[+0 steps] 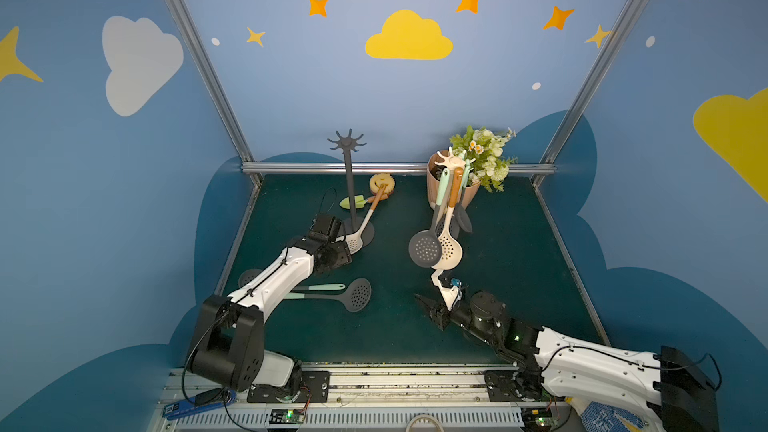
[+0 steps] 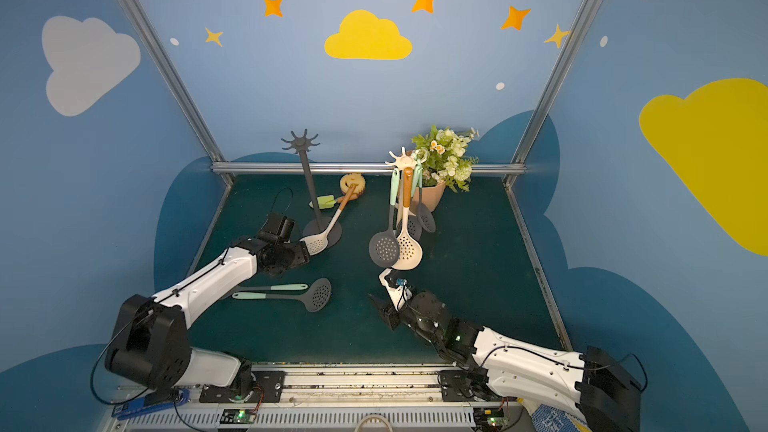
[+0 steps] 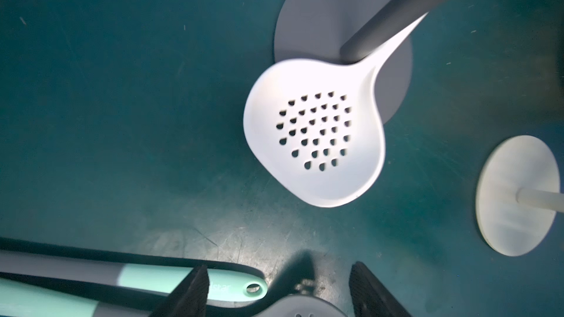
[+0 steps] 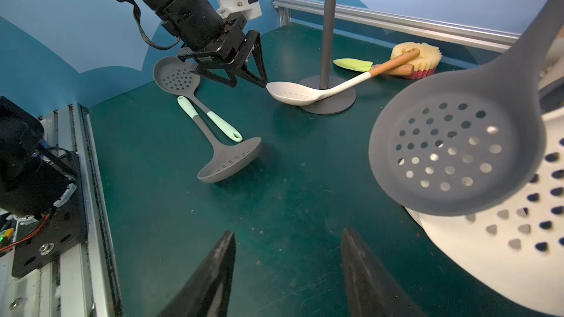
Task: Hang the skimmer on the kitchen utensil rack
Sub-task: Pick up the skimmer from the center of the board.
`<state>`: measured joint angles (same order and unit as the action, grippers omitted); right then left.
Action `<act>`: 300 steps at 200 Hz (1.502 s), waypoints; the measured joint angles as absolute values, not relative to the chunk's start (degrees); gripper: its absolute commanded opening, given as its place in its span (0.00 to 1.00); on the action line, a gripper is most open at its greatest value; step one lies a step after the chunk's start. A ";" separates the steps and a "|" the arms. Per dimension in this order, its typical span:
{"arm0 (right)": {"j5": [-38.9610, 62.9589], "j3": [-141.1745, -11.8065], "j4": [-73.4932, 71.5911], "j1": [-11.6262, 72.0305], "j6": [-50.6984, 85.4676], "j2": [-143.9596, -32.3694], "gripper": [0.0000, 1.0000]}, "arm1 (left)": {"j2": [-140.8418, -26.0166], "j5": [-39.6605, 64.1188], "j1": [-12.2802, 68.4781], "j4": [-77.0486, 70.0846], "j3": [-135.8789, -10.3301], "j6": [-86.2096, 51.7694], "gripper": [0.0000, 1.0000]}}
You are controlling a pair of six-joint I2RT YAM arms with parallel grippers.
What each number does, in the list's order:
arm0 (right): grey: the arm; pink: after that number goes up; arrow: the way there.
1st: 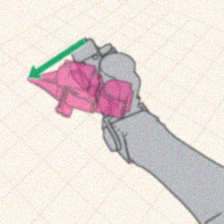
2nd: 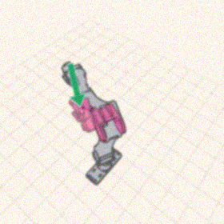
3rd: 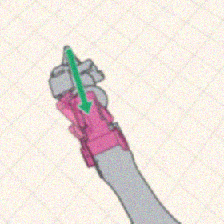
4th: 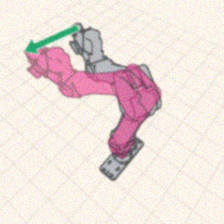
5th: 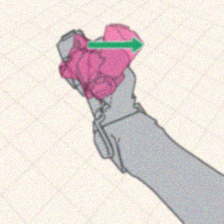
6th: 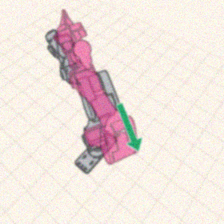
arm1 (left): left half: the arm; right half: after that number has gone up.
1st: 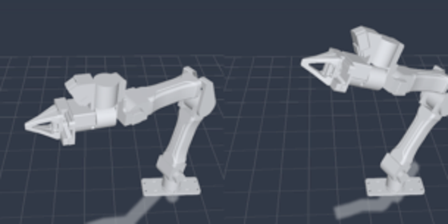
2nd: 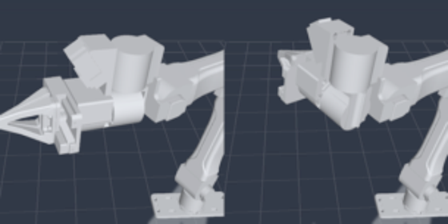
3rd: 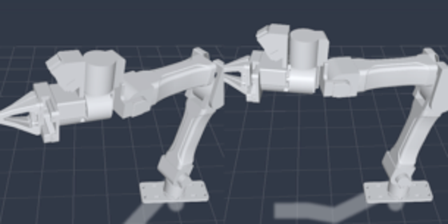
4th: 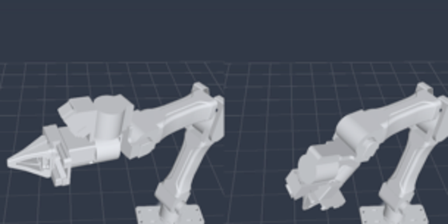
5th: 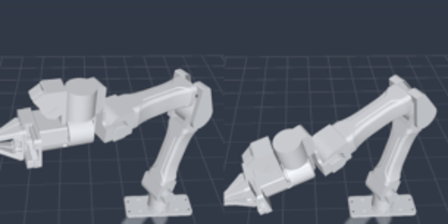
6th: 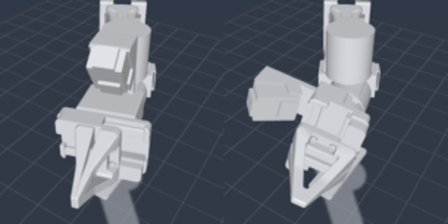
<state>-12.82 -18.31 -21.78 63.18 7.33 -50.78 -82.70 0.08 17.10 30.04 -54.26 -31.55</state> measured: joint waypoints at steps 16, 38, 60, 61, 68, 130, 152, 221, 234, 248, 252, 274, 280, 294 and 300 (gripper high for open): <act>-12.84 -18.17 -21.61 63.00 7.55 -50.68 0.55 | -85.10 1.58 16.64 30.00 -54.61 -34.09 0.73; -12.84 -18.04 -21.56 62.76 7.73 -50.28 0.55 | -88.55 3.31 15.81 29.52 -55.55 -37.19 0.72; -12.82 -18.02 -21.52 62.72 7.75 -49.69 0.55 | -91.07 4.60 14.85 28.12 -56.49 -40.01 0.72; -12.82 -18.02 -21.52 62.72 7.75 -49.67 0.55 | -91.15 4.71 14.76 28.03 -56.51 -40.16 0.72; -12.84 -18.02 -21.41 62.70 7.77 -49.50 0.55 | -91.44 5.26 14.44 27.79 -56.69 -40.88 0.72; -13.06 -16.60 -19.57 62.61 8.60 -46.54 0.55 | -91.55 10.41 11.57 24.40 -56.21 -45.01 0.68; -13.08 -16.49 -18.98 62.54 8.73 -46.35 0.56 | -90.91 11.42 10.87 22.85 -55.33 -45.74 0.69; -13.04 -16.47 -18.96 62.43 9.08 -46.52 0.55 | -86.19 14.33 10.07 16.97 -52.34 -48.58 0.67; -13.04 -16.47 -18.94 62.43 9.13 -46.61 0.55 | -85.93 14.46 9.93 16.29 -52.03 -48.95 0.67; -13.02 -16.47 -18.94 62.43 9.19 -46.70 0.55 | -86.04 14.55 9.65 15.73 -51.99 -49.60 0.67; -13.02 -16.47 -18.94 62.43 9.19 -46.72 0.55 | -86.08 14.57 9.56 15.57 -51.99 -49.78 0.67; -13.04 -16.47 -18.92 62.43 9.19 -46.72 0.55 | -87.53 14.50 9.19 15.35 -52.51 -50.24 0.66; -13.02 -16.47 -18.90 62.43 9.19 -46.72 0.55 | -88.25 14.48 9.08 15.35 -52.82 -50.39 0.66; -13.02 -16.47 -18.79 62.43 9.19 -46.72 0.55 | -90.72 14.59 8.73 14.70 -53.47 -51.05 0.65; -13.02 -16.47 -18.74 62.39 9.19 -46.72 0.55 | -91.66 14.72 8.54 14.17 -53.49 -51.40 0.64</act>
